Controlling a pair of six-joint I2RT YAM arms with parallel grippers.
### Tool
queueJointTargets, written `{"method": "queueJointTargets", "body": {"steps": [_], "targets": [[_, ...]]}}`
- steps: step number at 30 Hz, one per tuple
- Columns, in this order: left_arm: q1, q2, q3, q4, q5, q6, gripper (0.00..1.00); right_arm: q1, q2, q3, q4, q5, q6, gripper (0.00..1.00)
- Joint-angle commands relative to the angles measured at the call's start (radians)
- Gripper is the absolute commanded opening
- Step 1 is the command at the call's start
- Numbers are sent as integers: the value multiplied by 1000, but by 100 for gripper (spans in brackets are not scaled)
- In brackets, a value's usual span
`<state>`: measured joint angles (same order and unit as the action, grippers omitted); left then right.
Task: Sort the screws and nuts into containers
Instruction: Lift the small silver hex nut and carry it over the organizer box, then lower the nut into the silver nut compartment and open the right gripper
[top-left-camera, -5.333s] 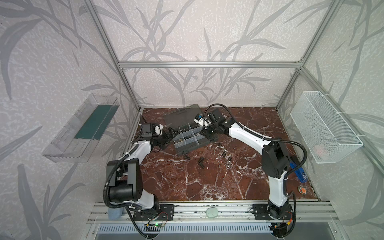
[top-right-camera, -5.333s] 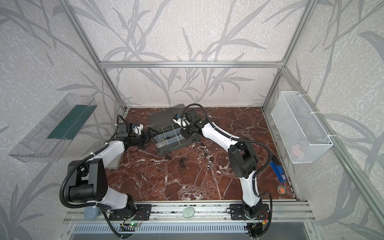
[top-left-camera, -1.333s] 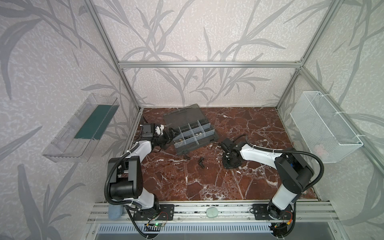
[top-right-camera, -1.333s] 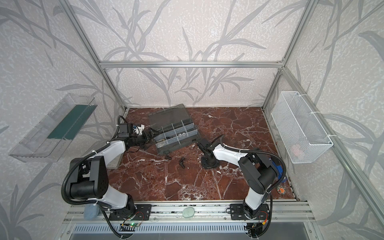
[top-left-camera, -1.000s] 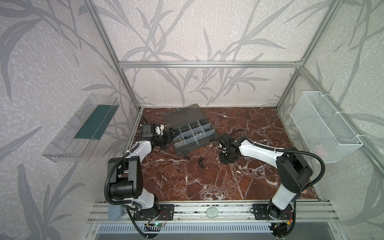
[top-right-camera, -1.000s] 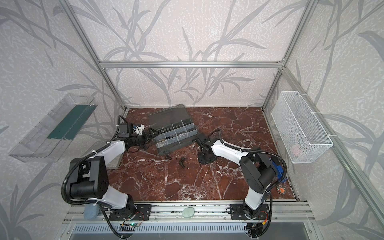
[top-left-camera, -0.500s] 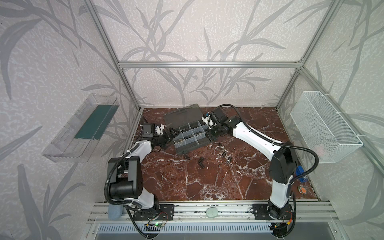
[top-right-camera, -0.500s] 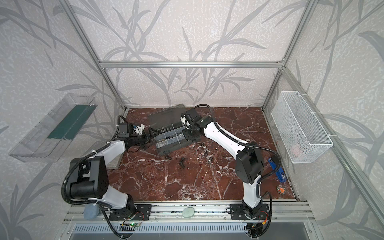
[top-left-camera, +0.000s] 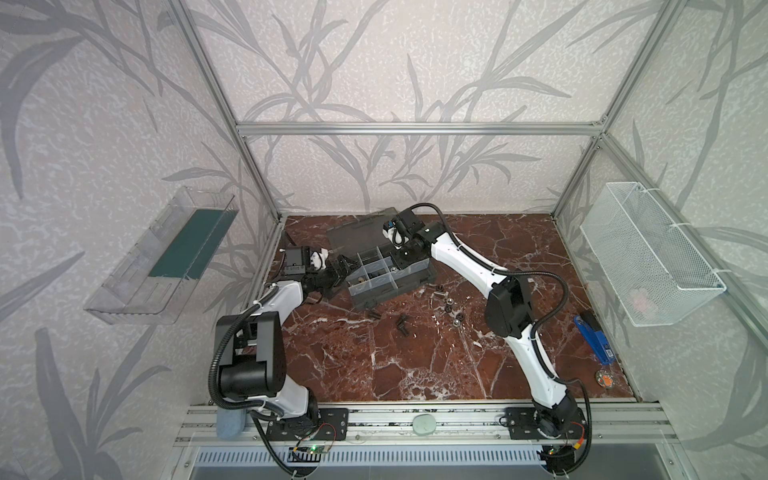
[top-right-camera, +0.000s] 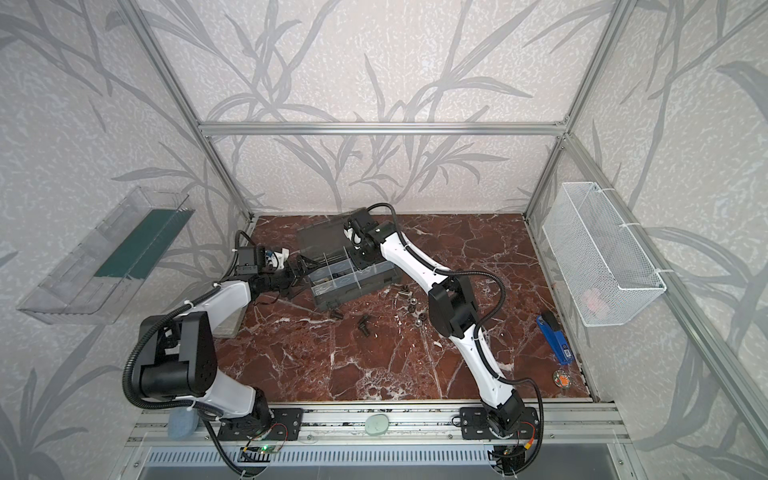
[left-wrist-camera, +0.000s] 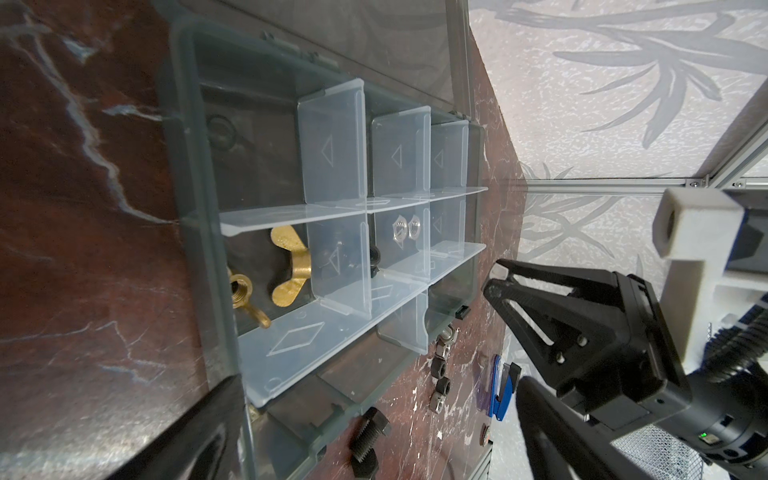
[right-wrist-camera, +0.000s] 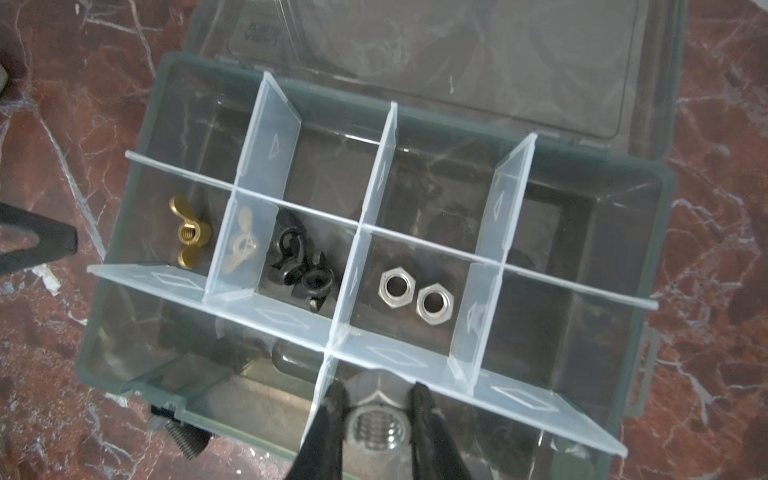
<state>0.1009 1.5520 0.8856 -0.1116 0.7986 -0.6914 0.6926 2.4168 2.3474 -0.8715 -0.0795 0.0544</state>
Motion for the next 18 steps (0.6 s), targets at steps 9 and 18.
{"method": "queueJointTargets", "body": {"steps": [9, 18], "targets": [[9, 5, 5, 6, 12, 7, 100, -7, 131, 197, -119, 78, -19, 0], [8, -8, 6, -5, 8, 10, 100, -16, 160, 197, -101, 86, -19, 0]]}}
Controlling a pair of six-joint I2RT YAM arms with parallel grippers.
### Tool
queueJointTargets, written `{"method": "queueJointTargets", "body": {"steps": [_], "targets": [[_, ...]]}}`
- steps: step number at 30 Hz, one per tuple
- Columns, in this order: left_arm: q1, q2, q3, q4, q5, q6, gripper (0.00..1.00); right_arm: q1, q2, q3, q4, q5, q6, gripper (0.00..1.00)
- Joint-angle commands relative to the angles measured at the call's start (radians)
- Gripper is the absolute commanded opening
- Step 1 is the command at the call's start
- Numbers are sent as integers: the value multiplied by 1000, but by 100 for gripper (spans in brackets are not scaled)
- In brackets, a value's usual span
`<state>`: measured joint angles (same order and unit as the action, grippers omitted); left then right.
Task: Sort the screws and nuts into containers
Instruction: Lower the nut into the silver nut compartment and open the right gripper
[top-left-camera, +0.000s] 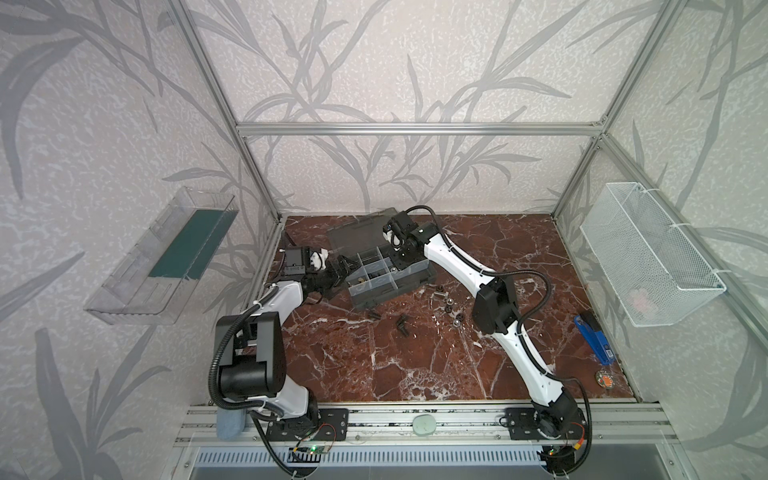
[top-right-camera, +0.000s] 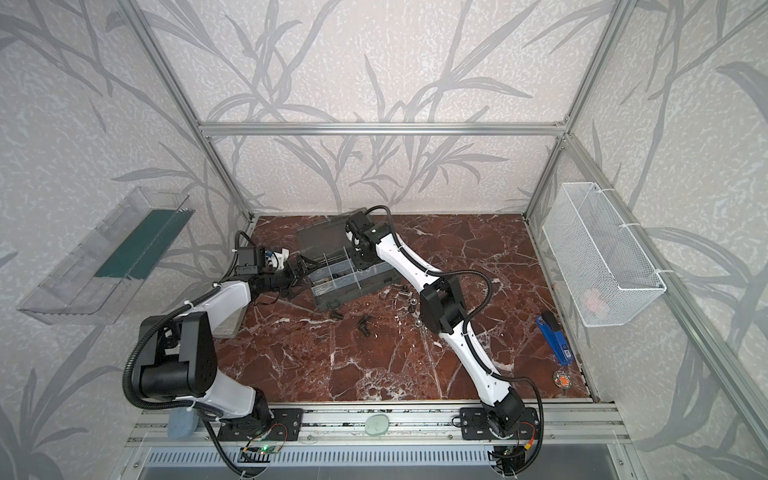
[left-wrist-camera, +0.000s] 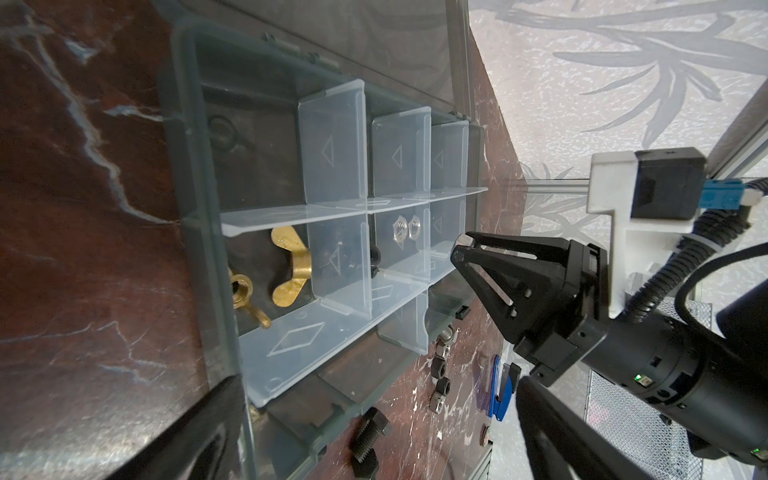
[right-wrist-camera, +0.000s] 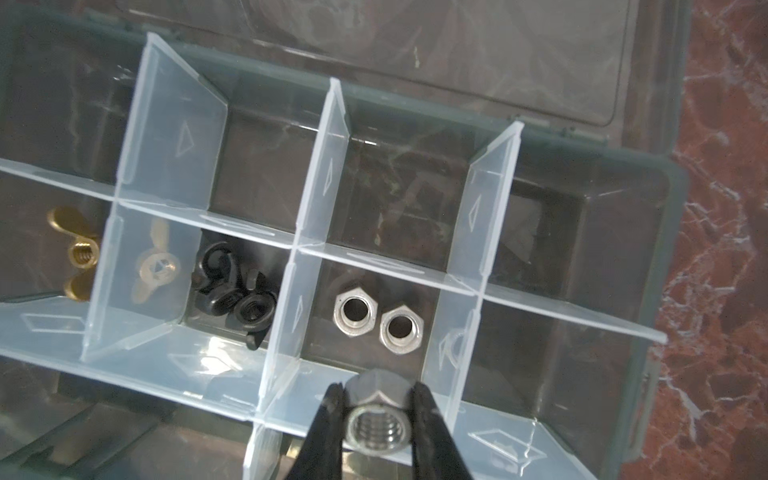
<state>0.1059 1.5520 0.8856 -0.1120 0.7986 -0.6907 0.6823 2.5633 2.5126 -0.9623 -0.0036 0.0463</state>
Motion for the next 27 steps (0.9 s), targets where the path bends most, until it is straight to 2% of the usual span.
{"method": "queueJointTargets", "body": {"steps": [1, 11, 12, 14, 18, 27], "targets": [[4, -10, 7, -4, 8, 10, 100, -7, 16, 32, -7, 11, -9, 0], [7, -6, 6, 3, 17, 13, 99, -7, 34, 31, 16, 18, -3, 2], [7, -7, 5, 2, 18, 13, 99, -7, 35, 32, 16, 16, 0, 5], [8, -6, 4, 4, 18, 13, 99, -7, 34, 31, 14, 17, 1, 17], [8, -6, 1, 7, 19, 12, 99, -7, 23, 31, 11, 16, 2, 29], [10, -3, 1, 27, 27, 1, 99, -8, -123, -16, -28, -35, -36, 45]]}}
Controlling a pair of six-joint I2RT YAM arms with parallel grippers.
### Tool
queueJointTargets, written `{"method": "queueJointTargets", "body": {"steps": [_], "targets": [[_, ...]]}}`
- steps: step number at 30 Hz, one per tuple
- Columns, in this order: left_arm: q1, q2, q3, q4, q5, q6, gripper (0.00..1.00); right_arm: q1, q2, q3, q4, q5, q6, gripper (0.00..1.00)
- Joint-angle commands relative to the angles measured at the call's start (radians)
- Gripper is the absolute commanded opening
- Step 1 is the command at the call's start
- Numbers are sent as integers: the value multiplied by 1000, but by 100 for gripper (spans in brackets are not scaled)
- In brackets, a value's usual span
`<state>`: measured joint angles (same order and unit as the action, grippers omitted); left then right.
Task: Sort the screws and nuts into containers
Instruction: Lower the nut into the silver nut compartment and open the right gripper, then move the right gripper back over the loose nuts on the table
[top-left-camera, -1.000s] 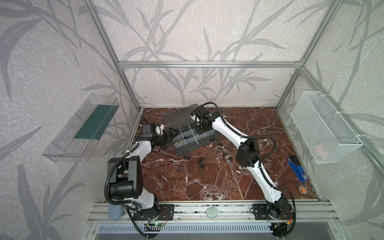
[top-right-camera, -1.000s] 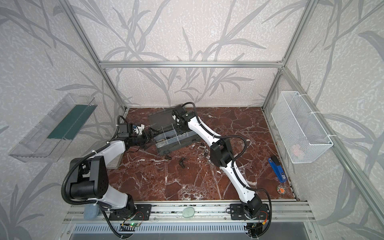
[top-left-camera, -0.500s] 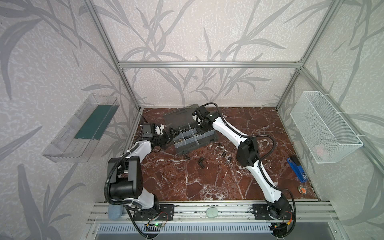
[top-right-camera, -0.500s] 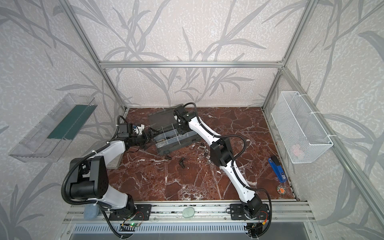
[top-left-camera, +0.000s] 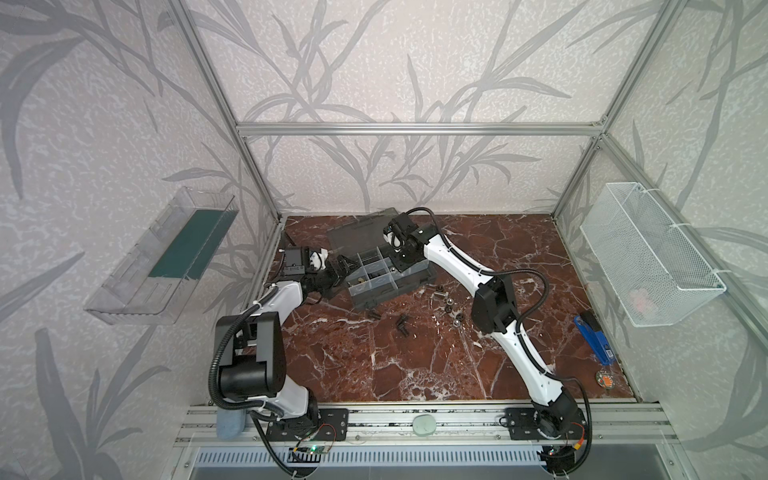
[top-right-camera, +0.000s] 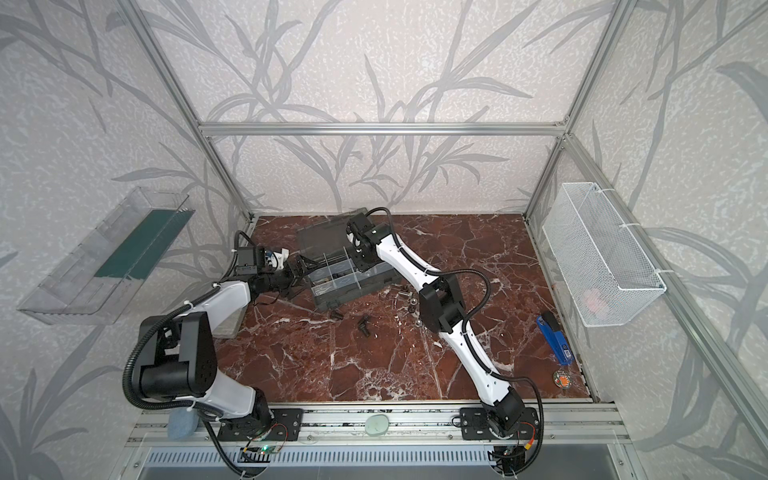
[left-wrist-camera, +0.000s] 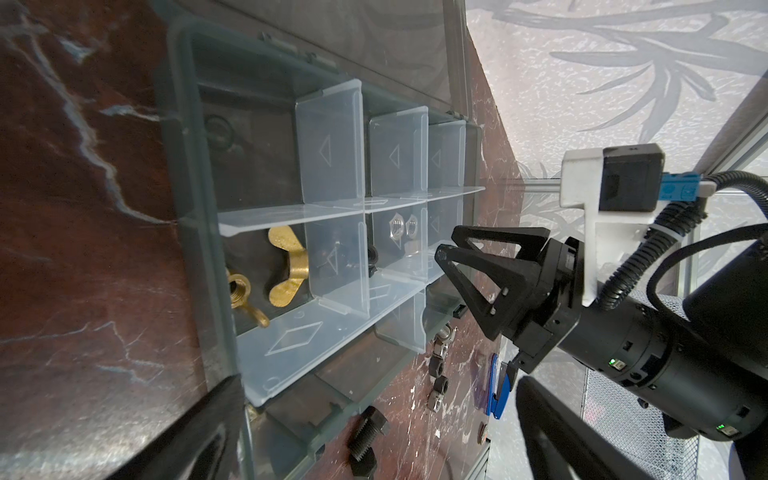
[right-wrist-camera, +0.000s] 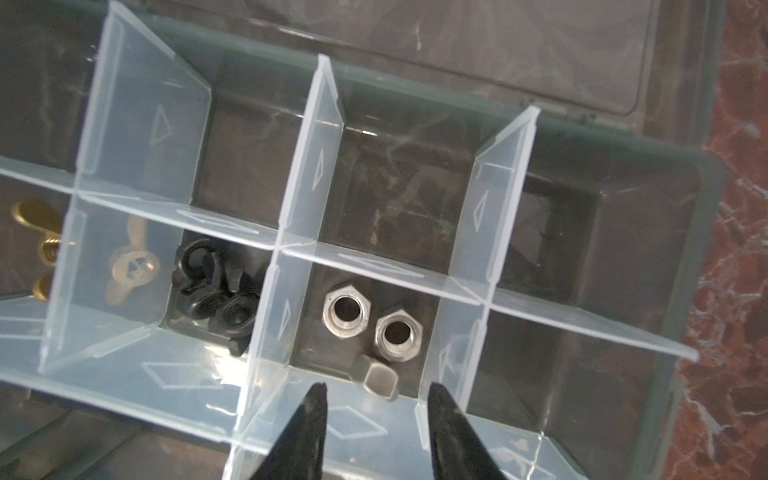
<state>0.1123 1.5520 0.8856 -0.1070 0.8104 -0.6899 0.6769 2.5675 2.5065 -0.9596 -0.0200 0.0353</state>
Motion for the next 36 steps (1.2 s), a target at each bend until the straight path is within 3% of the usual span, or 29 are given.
{"method": "queueJointTargets", "body": {"steps": [1, 4, 14, 18, 25, 36], "targets": [[4, -3, 1, 22, 16, 1, 99, -3, -150, -25, -36, -15, -31, 45], [4, -1, 1, 21, 16, 0, 100, -4, -246, -124, -35, 17, -49, 45], [3, 13, 7, 38, 24, -14, 99, -40, -661, -785, 151, 23, -40, 45], [2, 13, 13, 35, 19, -16, 100, -58, -756, -957, 137, 9, -15, 45], [0, 12, 14, 34, 12, -22, 100, -60, -832, -1147, 133, -7, 83, 46], [-2, 8, 17, 19, 10, -16, 99, -63, -825, -1275, 185, -22, 418, 48]]}}
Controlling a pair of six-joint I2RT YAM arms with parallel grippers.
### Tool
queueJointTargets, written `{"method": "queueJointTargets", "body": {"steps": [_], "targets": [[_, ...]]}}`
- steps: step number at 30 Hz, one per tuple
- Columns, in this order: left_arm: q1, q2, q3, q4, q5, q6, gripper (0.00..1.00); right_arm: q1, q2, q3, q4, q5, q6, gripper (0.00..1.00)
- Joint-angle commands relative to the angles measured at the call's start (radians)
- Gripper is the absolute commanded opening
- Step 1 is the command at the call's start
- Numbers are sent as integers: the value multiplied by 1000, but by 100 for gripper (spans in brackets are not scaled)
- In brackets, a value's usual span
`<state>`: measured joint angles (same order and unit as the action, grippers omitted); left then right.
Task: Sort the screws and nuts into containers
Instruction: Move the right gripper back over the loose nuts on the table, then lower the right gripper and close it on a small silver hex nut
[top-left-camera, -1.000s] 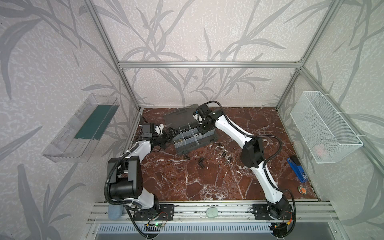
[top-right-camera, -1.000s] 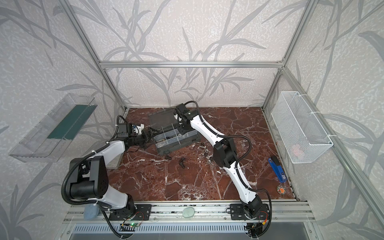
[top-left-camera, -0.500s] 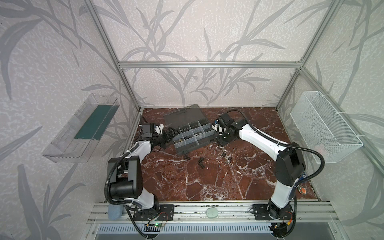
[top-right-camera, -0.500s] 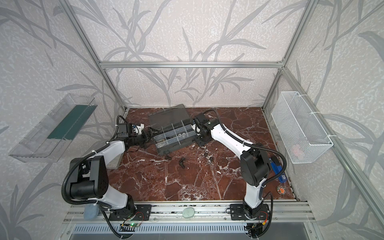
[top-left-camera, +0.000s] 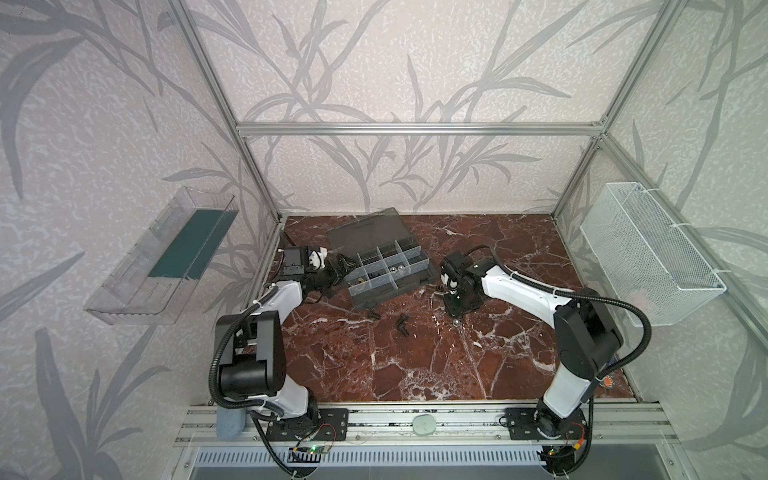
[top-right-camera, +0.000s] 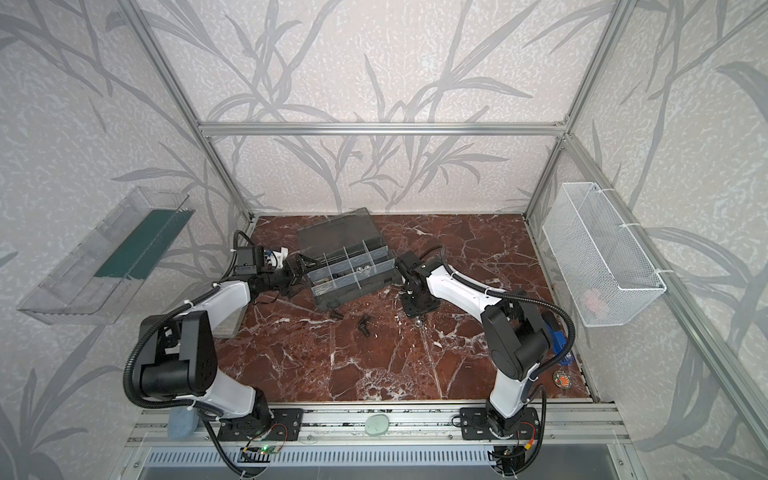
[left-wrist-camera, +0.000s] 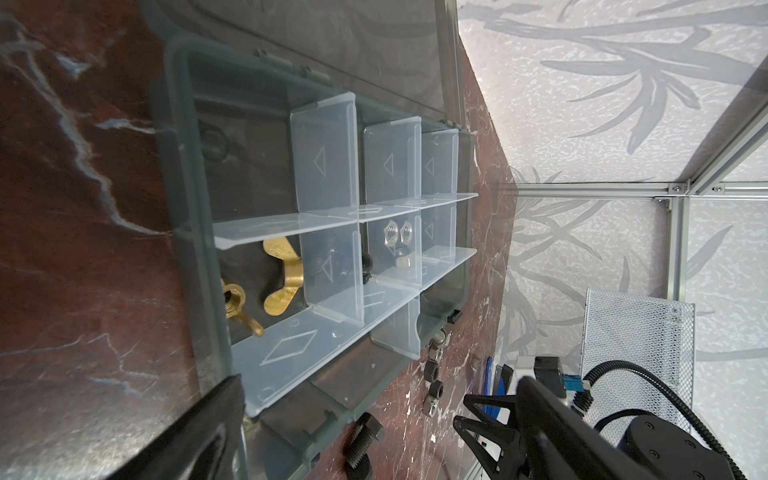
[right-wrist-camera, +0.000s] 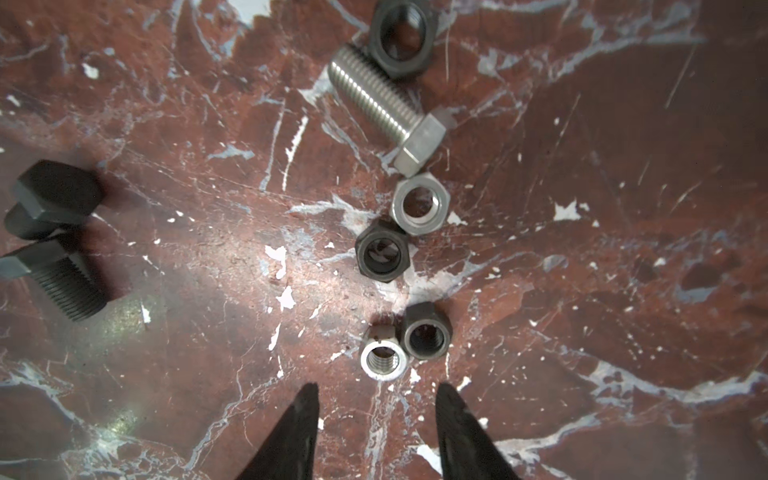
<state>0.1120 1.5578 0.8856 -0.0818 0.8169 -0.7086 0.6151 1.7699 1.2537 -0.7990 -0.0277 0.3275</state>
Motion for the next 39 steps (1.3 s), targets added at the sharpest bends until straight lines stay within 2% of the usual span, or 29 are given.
{"method": "queueJointTargets", "body": {"steps": [1, 22, 39], "targets": [[-3, 3, 18, -7, 4, 3, 99, -1, -27, -29, 30, -17, 138, 49], [-3, 13, 19, -3, 7, 6, 100, -5, 22, -110, 95, -47, 221, 50], [-2, 24, 21, 2, 8, 4, 99, -6, 67, -128, 118, -34, 224, 44]]}}
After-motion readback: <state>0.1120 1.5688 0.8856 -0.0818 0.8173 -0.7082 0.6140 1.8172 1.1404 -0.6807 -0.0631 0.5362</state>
